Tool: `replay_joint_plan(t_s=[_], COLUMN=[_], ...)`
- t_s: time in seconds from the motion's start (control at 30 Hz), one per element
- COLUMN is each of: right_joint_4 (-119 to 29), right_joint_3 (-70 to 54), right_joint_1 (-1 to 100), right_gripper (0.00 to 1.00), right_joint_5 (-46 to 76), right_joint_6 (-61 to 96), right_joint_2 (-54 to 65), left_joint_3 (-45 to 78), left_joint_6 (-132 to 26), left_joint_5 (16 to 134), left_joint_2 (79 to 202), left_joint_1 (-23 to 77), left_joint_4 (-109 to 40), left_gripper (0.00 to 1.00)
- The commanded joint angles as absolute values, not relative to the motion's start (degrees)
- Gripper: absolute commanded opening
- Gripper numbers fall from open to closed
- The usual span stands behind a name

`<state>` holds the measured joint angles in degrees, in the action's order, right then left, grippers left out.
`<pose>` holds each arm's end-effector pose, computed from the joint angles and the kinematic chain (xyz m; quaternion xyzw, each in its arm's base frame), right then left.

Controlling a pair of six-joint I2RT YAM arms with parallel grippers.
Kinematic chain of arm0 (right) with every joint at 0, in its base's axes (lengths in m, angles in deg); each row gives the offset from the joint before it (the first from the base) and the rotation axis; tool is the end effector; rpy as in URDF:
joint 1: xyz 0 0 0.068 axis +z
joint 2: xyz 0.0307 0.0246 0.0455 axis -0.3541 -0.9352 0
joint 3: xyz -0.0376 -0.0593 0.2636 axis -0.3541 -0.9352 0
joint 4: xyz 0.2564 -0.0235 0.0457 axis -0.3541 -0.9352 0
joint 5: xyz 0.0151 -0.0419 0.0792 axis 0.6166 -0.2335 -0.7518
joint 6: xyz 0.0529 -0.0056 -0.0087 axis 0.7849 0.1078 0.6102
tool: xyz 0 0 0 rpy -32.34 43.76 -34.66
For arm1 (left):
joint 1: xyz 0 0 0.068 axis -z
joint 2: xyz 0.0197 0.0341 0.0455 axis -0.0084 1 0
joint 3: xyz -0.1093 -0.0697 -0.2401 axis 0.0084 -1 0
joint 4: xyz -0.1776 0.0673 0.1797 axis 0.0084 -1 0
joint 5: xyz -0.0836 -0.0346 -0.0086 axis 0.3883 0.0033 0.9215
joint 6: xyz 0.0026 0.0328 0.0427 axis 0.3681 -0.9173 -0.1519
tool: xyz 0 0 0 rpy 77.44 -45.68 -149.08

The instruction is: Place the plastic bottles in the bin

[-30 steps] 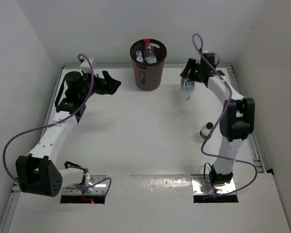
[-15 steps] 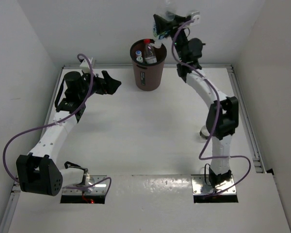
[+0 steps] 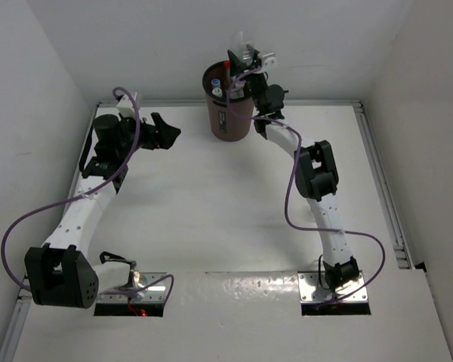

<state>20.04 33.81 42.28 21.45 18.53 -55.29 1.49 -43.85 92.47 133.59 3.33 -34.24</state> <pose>0.5211 0.2063 0.2971 -0.0573 0.4203 0.2315 0.8755 0.2775 -0.0291 0.3526 0.0242 0.7560 -0.2948 0.5839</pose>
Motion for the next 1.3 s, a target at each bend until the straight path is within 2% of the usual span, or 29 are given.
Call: replay_joint_plan(t_s=[0.0,0.17,0.23,0.27,0.3,0.33,0.37,0.43,0.53,0.57,0.63,0.7,0.73,0.77,0.8,0.87,0.9,0.93,0.97,1.03,1.1,1.13,1.17,1.23,1.27], right_joint_4=[28.02,28.63,28.20,27.06,26.44,26.09,24.78,23.89,16.11,14.15,7.33,6.05,5.96,5.78,5.43,3.16,-1.29,-8.38,-12.55,-28.42,-41.85,-54.82,-54.95,-69.64,-76.68], right_joint_3=[26.40,13.63,9.68,8.79,8.61,8.60,9.30,12.02,25.16,28.00,41.23,46.28,44.83,38.03,37.96,28.59,20.99,19.34,17.94,11.97,9.85,8.10,6.69,1.94,0.79], right_joint_1=[42.71,42.62,42.97,43.41,43.24,43.50,43.85,43.68,43.50,43.15,42.80,42.27,41.92,40.53,39.82,37.02,34.65,33.15,30.17,25.15,18.48,16.02,13.56,11.60,9.77], right_gripper=[0.03,0.06,0.20,0.41,0.41,0.62,0.70,0.82,0.87,0.87,0.90,0.90,0.90,0.90,0.88,0.80,0.75,0.70,0.60,0.53,0.47,0.45,0.45,0.50,0.53], right_joint_5=[25.39,22.70,22.60,20.60,20.06,19.62,18.66,18.47,18.73,18.82,18.39,18.04,17.95,17.08,16.72,13.84,12.51,9.10,5.41,-0.90,-8.47,-11.38,-11.41,-15.01,-14.75], right_joint_6=[19.16,23.47,25.67,26.63,26.64,27.95,28.31,29.01,29.54,29.54,30.07,29.02,28.49,28.57,28.49,29.45,29.98,29.81,29.89,29.55,24.30,20.96,17.28,12.61,4.92], right_joint_2=[-48.53,-42.90,-40.52,-38.61,-38.50,-38.24,-38.23,-38.85,-42.60,-42.63,-46.84,-47.99,-47.03,-41.19,-38.52,-29.95,-24.40,-19.13,-16.90,-8.50,-5.20,-0.66,0.60,4.91,8.31], left_joint_3=[0.66,-0.04,-0.57,-0.57,-0.57,-0.57,-0.57,-0.57,-0.05,-0.04,-0.04,-0.04,-0.04,-0.04,-0.04,-0.04,0.48,1.01,1.01,2.15,2.16,2.16,2.16,2.16,1.63], left_joint_6=[-43.73,-43.20,-43.20,-43.20,-43.20,-43.20,-43.20,-43.20,-43.72,-43.73,-43.73,-43.73,-43.73,-44.25,-44.25,-46.35,-47.23,-49.42,-50.66,-53.12,-56.81,-58.47,-59.10,-59.63,-59.63], left_joint_5=[93.08,93.61,93.61,93.61,93.61,93.61,93.61,93.61,93.61,93.61,93.61,93.61,93.61,93.61,93.61,94.22,94.22,95.18,96.49,97.03,97.56,97.56,97.56,97.56,96.95], left_joint_2=[132.03,132.56,132.56,132.56,132.56,132.56,132.56,132.56,131.94,131.94,131.94,131.33,130.81,129.50,129.48,128.69,128.69,128.69,128.69,128.69,128.69,128.69,128.69,128.69,128.69], left_joint_1=[2.59,2.59,2.59,2.07,2.06,2.06,2.06,2.06,2.06,2.06,2.06,2.06,2.06,2.06,2.06,2.06,2.06,2.06,2.06,2.59,5.22,6.53,7.33,8.47,9.00], left_joint_4=[-32.47,-31.93,-31.93,-31.93,-31.93,-31.93,-31.93,-31.93,-32.46,-32.46,-32.46,-32.46,-32.46,-32.46,-32.46,-32.46,-33.07,-33.77,-35.17,-36.67,-37.90,-37.91,-37.91,-37.91,-37.91], left_gripper=[0.99,0.99,0.99,0.99,0.99,0.99,0.99,0.99,0.99,0.99,0.99,0.99,0.99,0.99,0.99,0.99,0.99,0.99,0.99,0.99,0.99,0.99,0.99,0.99,0.99])
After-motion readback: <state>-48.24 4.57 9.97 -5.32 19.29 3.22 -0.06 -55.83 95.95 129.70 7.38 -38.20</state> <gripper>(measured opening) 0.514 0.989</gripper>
